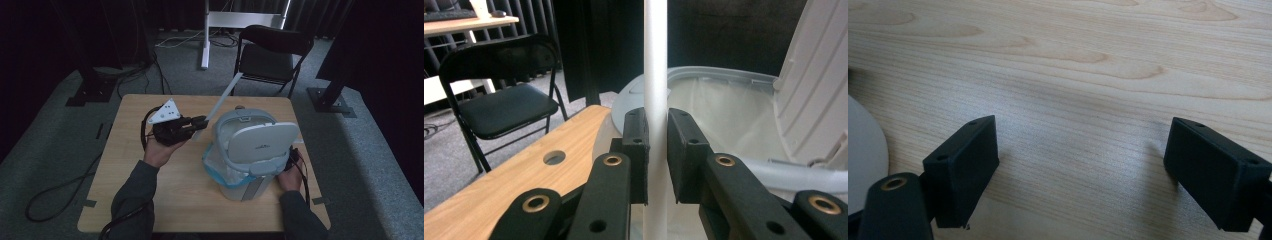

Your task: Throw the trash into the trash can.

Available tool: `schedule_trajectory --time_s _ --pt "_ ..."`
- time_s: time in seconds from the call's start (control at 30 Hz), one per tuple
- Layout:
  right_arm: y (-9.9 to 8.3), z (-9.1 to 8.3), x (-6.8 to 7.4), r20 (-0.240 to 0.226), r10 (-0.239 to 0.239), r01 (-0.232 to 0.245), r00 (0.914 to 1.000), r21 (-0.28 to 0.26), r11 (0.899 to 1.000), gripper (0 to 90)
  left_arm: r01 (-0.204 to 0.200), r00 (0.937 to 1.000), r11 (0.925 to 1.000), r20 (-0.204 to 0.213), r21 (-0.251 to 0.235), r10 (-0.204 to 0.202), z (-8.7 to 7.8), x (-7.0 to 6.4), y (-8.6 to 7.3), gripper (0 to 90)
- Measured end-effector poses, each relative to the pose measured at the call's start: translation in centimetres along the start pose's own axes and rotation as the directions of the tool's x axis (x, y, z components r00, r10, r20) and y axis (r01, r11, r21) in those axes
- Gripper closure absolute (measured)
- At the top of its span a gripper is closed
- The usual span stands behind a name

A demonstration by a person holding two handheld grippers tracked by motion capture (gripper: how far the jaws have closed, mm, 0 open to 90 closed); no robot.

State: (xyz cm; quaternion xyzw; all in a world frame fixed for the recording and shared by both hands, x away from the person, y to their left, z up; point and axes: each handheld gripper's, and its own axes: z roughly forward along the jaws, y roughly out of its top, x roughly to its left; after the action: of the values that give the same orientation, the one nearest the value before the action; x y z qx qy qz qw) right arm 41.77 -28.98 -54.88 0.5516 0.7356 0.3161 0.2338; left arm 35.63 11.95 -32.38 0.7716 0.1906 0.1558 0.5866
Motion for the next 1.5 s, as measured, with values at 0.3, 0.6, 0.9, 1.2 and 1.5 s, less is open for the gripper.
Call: schedule_trajectory --time_s 0.3,0.6,0.9,1.2,1.5 --pt "0.0 0.0 0.0 -0.001 0.000 0.000 1.0000 0.000 1.000 13.2 -0.001 0.9996 0.9998 0.027 -0.018 0.002 0.9 0.2 1.8 79.2" --pt "0.0 0.0 0.0 0.000 0.000 0.000 1.0000 0.000 1.000 13.2 -0.003 0.9993 0.9997 0.037 -0.025 0.004 2.0 0.0 2.8 79.1" --pt "0.0 0.0 0.0 0.000 0.000 0.000 1.0000 0.000 1.000 13.2 -0.007 0.9988 0.9995 0.049 -0.031 0.008 2.7 -0.2 3.6 79.1" --pt "0.0 0.0 0.0 0.000 -0.001 0.001 1.0000 0.000 1.000 13.3 -0.007 0.9977 0.9992 0.067 -0.039 0.009 3.7 -0.5 4.2 79.1" --pt "0.0 0.0 0.0 -0.001 -0.002 0.002 1.0000 0.000 1.000 13.2 -0.004 0.9957 0.9989 0.092 -0.047 0.008 4.7 -0.9 4.8 79.0"
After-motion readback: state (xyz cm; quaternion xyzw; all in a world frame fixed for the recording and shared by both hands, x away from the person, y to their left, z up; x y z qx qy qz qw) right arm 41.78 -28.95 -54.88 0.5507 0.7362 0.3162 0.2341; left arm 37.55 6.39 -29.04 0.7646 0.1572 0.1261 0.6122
